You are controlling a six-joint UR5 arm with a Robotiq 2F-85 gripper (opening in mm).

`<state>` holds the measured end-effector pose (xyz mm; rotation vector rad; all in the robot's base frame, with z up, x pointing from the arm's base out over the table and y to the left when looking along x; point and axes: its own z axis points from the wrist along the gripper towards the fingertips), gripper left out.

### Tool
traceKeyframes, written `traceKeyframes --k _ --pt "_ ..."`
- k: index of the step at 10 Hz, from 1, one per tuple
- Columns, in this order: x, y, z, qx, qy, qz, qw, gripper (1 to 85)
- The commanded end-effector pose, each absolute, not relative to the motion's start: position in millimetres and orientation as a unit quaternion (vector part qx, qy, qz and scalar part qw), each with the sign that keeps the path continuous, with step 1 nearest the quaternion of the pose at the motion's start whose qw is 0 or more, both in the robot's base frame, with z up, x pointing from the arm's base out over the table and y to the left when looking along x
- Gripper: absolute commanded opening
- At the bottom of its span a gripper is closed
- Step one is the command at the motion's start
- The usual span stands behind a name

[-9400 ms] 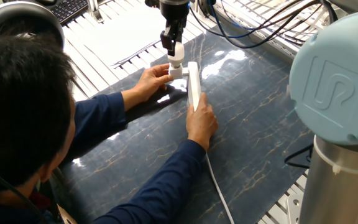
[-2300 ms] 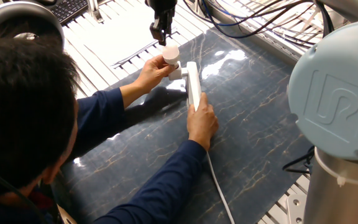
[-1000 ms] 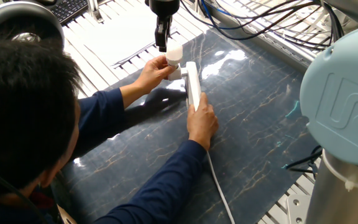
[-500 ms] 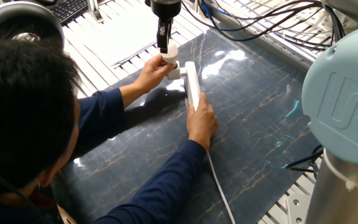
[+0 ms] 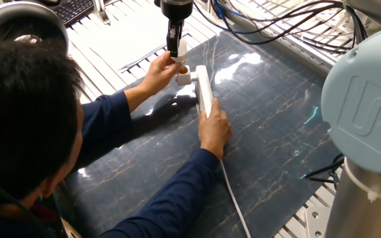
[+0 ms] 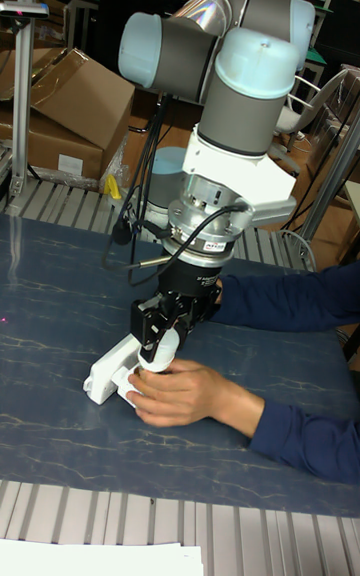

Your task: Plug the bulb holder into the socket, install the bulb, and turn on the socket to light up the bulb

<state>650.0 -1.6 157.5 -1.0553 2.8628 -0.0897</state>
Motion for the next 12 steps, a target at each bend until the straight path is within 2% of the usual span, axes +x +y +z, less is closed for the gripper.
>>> traceKeyframes --k 1,2,3,9,12 --pt "651.0 2.0 157.7 -0.330 0.942 -0.020 0.049 14.7" --pt "650.4 2.7 157.8 -0.326 0.944 -0.019 0.048 4.3" --pt "649.0 3.1 157.5 -0.323 0.945 -0.017 0.046 1.0" --pt "628.7 3.4 157.5 -0.302 0.953 0.000 0.009 1.0" --pt "619.2 12.2 157.9 -0.223 0.974 0.029 -0.007 1.0"
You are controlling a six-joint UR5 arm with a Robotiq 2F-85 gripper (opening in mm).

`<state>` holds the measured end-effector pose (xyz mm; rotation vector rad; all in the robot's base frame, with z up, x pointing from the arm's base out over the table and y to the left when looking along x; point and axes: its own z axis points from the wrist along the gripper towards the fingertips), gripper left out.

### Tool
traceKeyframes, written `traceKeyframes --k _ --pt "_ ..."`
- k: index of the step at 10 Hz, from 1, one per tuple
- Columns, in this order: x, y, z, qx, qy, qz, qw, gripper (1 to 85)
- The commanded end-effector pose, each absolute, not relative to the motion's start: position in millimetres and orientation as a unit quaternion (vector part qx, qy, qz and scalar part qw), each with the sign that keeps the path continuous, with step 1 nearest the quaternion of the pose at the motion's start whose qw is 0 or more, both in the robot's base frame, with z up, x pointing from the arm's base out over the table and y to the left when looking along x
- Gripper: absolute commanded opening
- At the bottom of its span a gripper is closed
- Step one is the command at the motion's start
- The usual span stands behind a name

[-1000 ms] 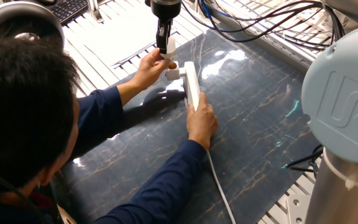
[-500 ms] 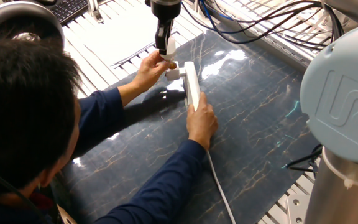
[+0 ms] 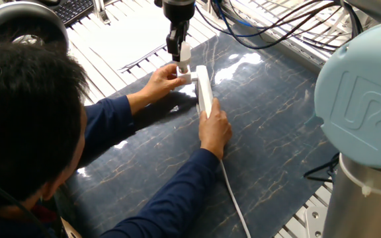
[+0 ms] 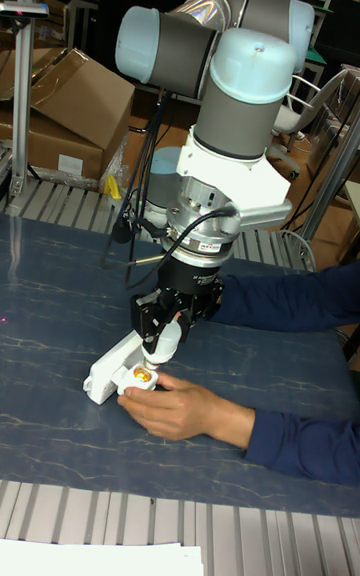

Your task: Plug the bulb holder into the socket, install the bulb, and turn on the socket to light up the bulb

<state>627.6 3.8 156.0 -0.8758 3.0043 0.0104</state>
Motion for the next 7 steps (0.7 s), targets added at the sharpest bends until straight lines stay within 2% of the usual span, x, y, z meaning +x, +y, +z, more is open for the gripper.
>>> traceKeyframes --k 1,2,3,7 --pt "614.0 12.8 158.9 -0.157 0.987 0.029 -0.020 1.0" --pt "605.2 14.5 160.5 -0.087 0.995 0.029 -0.044 1.0" --pt "604.1 16.7 160.9 -0.039 0.998 0.028 -0.049 1.0" --pt "610.5 33.1 162.9 0.061 0.996 0.049 -0.045 1.0"
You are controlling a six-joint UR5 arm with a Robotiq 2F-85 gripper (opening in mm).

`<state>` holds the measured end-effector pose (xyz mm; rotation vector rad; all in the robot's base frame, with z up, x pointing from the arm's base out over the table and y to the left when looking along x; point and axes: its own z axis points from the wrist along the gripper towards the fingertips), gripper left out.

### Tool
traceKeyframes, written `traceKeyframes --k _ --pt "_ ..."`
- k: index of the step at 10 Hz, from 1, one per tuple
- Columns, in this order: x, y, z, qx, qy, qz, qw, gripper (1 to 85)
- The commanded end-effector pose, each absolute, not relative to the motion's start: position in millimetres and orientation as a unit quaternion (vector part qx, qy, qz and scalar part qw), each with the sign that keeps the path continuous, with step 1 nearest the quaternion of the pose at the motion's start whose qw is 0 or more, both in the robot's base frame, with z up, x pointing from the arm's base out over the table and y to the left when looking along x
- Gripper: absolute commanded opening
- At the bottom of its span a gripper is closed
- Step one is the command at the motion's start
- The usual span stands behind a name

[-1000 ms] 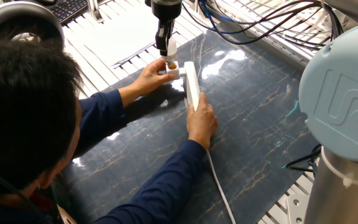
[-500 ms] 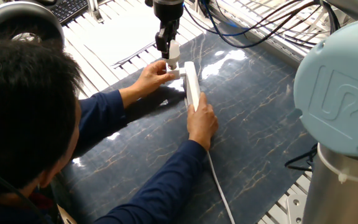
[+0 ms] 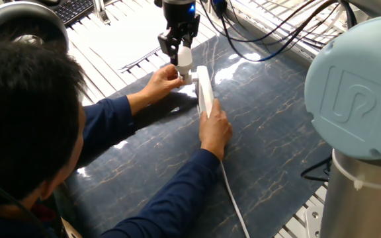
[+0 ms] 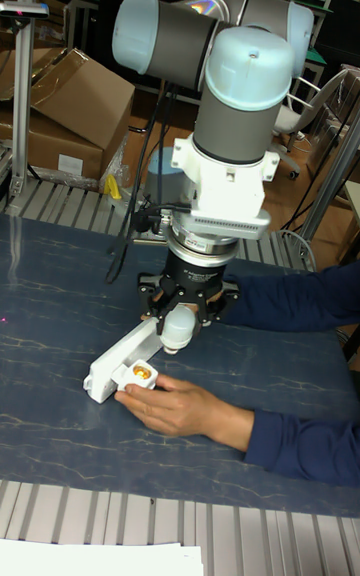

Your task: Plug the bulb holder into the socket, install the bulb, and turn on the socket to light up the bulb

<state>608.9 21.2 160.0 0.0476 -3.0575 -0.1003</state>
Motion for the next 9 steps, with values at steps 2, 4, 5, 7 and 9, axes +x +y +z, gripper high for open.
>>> traceKeyframes --k 2,4,5,7,9 --pt "612.9 32.3 162.1 -0.071 -0.995 -0.047 0.043 1.0" --pt "619.4 5.2 162.1 0.059 -0.998 -0.003 0.027 1.0" --pt "633.8 -23.7 165.1 0.220 -0.974 0.055 0.013 1.0" --pt "646.2 -21.4 174.0 0.369 -0.926 0.080 0.015 1.0" --pt "650.3 -12.3 174.1 0.431 -0.900 0.070 0.007 1.0"
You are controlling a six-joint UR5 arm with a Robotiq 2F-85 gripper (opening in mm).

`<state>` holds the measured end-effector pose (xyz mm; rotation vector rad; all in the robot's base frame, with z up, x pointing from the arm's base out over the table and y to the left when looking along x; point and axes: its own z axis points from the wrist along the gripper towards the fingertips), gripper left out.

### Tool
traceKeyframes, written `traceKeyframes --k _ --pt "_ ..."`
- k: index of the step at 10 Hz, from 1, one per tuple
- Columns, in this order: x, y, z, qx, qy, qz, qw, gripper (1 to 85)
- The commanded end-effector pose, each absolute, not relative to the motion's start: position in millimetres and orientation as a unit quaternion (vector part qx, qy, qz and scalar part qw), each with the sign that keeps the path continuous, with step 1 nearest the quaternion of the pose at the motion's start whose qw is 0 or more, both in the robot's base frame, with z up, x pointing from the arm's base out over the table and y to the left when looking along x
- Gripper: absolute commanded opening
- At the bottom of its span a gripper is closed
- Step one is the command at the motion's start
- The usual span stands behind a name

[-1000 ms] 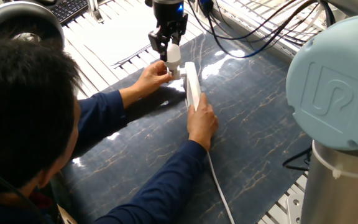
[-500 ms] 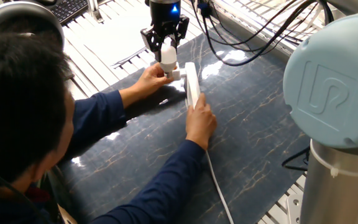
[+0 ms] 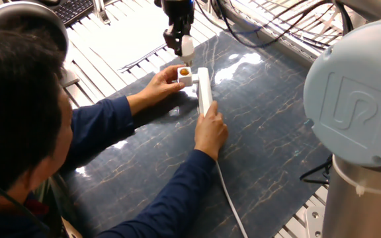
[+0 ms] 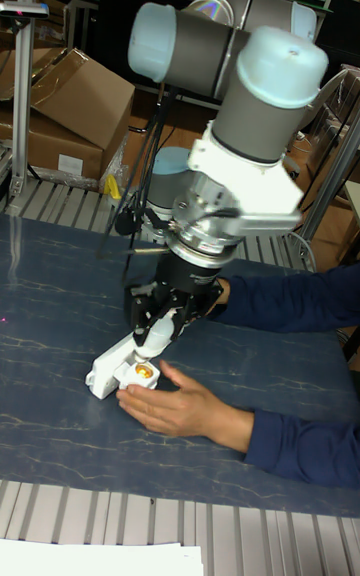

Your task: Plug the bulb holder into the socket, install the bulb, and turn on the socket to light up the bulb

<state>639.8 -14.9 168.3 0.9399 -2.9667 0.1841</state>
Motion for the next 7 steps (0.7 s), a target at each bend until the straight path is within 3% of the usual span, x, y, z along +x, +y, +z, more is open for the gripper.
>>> traceKeyframes --k 1,5,7 --pt "650.4 -10.0 174.9 0.429 -0.901 0.069 0.003 1.0" --pt "619.3 36.4 176.2 0.255 -0.966 -0.032 0.022 1.0" --pt "632.9 26.9 175.5 0.354 -0.935 -0.002 0.005 1.0"
